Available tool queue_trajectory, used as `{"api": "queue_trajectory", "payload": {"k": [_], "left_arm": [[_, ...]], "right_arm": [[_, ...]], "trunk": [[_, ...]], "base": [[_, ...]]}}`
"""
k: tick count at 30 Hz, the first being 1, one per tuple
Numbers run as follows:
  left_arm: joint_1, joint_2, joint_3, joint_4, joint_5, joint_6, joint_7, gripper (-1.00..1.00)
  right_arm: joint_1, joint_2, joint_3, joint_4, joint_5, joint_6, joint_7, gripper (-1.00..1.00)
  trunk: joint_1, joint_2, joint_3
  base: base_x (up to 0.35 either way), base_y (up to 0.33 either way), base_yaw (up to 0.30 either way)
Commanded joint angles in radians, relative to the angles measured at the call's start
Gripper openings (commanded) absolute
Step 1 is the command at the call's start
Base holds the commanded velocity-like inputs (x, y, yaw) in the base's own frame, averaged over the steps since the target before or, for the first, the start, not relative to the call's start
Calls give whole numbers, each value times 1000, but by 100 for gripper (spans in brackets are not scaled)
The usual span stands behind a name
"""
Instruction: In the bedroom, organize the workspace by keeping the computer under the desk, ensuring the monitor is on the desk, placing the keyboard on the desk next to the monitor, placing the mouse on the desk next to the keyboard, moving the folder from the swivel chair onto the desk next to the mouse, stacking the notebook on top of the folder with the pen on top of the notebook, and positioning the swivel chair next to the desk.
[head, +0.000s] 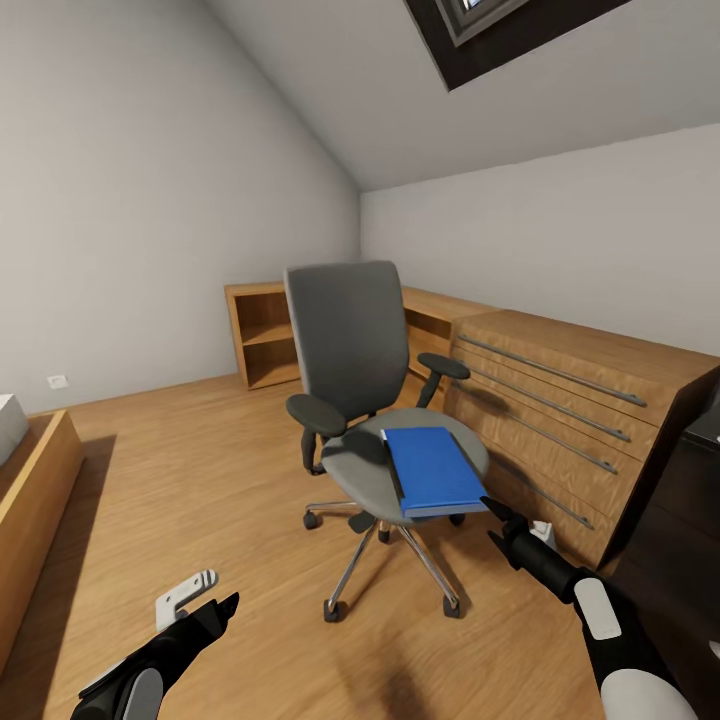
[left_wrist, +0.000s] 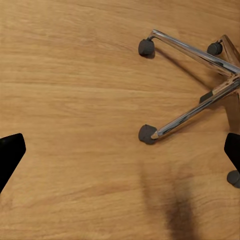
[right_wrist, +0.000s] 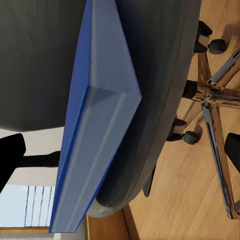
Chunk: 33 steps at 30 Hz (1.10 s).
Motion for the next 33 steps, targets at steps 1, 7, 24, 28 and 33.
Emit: {"api": "queue_trajectory", "payload": {"k": [1,7,24,28,33], "left_arm": [[-1,-1,1,-1,11,5,7,100],[-1,-1,1,-1,11,4,7,100],[-1,-1,3,2,10,3,7,100],[-1,-1,3,2,10,4,7,100],[-1,-1,3,2,11,3,7,100]], "right_arm": [[-1,0,-3,0,-2,7,2,100],[-1,0,-3,0,-2,7,2,100],[-1,0,-3,0,-2,7,2,100],[-1,0,-3,0,-2,7,2,100],[-1,0,-3,0,-2,7,2,100]], "trunk": [[0,0,-1],[0,0,-1],[0,0,-1],[0,0,-1],[0,0,-1]], "base": [[0,0,0],[0,0,0],[55,16,0],[2,1,0],[36,0,0]]}}
